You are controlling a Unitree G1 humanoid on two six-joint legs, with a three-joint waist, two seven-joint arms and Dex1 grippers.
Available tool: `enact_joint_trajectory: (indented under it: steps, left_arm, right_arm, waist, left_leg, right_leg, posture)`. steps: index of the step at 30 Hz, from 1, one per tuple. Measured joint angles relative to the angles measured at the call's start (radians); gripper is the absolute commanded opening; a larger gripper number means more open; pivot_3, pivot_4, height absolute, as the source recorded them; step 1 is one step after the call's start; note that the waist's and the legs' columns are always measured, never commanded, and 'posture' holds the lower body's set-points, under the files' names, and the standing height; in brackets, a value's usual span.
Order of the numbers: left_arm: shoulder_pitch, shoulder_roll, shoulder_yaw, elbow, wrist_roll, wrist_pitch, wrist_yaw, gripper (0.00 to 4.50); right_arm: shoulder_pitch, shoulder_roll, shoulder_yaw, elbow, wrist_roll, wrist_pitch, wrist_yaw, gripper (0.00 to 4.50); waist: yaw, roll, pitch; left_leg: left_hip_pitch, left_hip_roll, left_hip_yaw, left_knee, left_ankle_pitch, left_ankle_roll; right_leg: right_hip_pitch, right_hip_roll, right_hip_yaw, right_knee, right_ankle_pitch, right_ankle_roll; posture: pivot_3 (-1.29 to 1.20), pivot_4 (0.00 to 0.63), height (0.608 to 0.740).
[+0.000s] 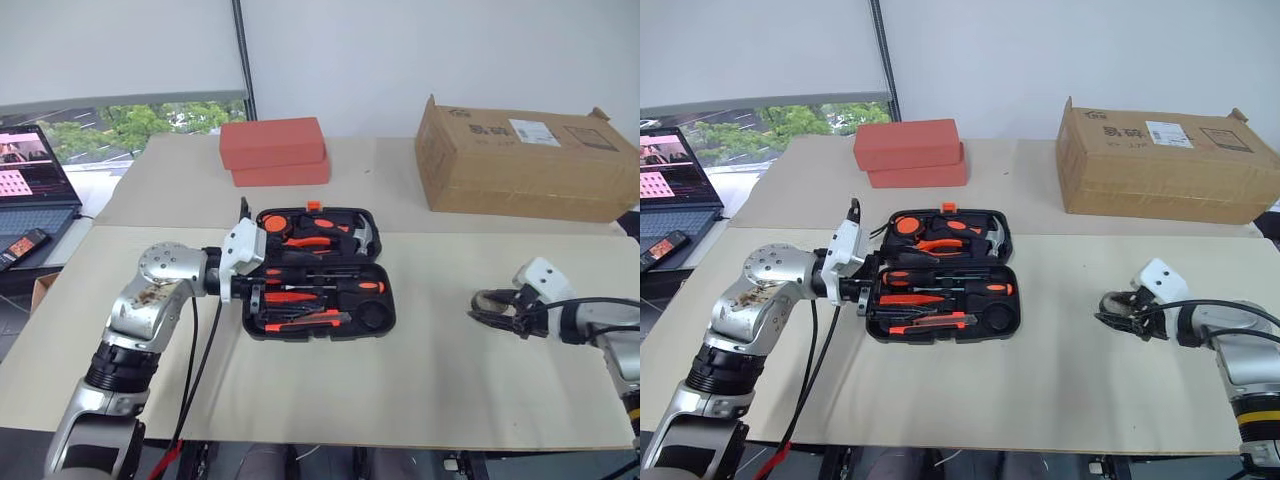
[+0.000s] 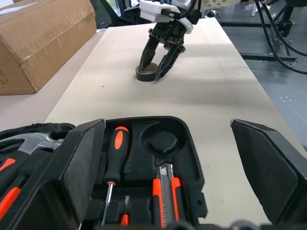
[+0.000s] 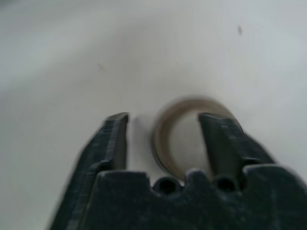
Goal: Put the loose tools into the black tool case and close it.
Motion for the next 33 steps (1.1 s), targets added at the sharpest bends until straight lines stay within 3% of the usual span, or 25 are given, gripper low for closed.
enact_joint_trajectory:
  steps: [2, 5, 14, 26, 33]
  left_arm:
    - [0.006, 0.003, 0.0, -0.002, 0.0, 0.002, 0.006, 4.5]
    - [0.007, 0.003, 0.0, -0.002, 0.0, 0.003, 0.009, 4.5]
    - [0.071, 0.047, 0.028, -0.045, -0.013, 0.017, 0.027, 4.5]
    - [0.28, 0.153, 0.156, -0.201, -0.058, 0.049, 0.099, 4.5]
    - [0.283, 0.152, 0.154, -0.216, -0.068, 0.058, 0.136, 4.5]
  right_arm:
    - [-0.003, 0.0, 0.0, 0.023, -0.002, -0.019, 0.007, 0.69]
    - [-0.015, 0.001, 0.001, 0.047, -0.006, -0.043, 0.008, 0.01]
    - [-0.079, 0.053, 0.017, -0.103, 0.054, 0.002, 0.059, 0.01]
    - [-0.279, 0.147, 0.282, -0.485, 0.129, 0.287, 0.165, 0.01]
    - [-0.284, 0.159, 0.396, -0.513, 0.067, 0.299, 0.152, 0.01]
  waist:
    - [0.001, 0.0, 0.0]
    - [0.002, 0.0, 0.0]
    - [-0.014, 0.0, 0.001]
    - [-0.001, -0.001, 0.003]
    - [0.004, -0.002, 0.003]
  left_leg:
    - [0.0, 0.0, 0.0, 0.0, 0.0, 0.0]
    - [0.0, 0.0, 0.0, 0.0, 0.0, -0.001]
    - [0.001, 0.001, 0.0, 0.0, 0.001, -0.003]
    - [-0.001, 0.001, -0.002, -0.001, -0.001, 0.001]
    - [-0.002, 0.0, -0.002, -0.001, -0.002, 0.002]
  right_leg:
    - [0.0, 0.0, 0.0, 0.0, 0.0, 0.0]
    - [0.0, 0.0, 0.0, 0.0, 0.0, 0.0]
    - [-0.001, 0.001, 0.003, 0.001, 0.0, 0.0]
    - [-0.001, -0.002, -0.002, -0.001, 0.004, -0.006]
    - [-0.002, -0.002, -0.003, -0.001, 0.004, -0.006]
  posture:
    - [0.0, 0.15, 0.711]
    - [0.0, 0.15, 0.711]
    - [0.0, 0.15, 0.711]
    - [0.0, 0.15, 0.711]
    - [0.0, 0.15, 0.711]
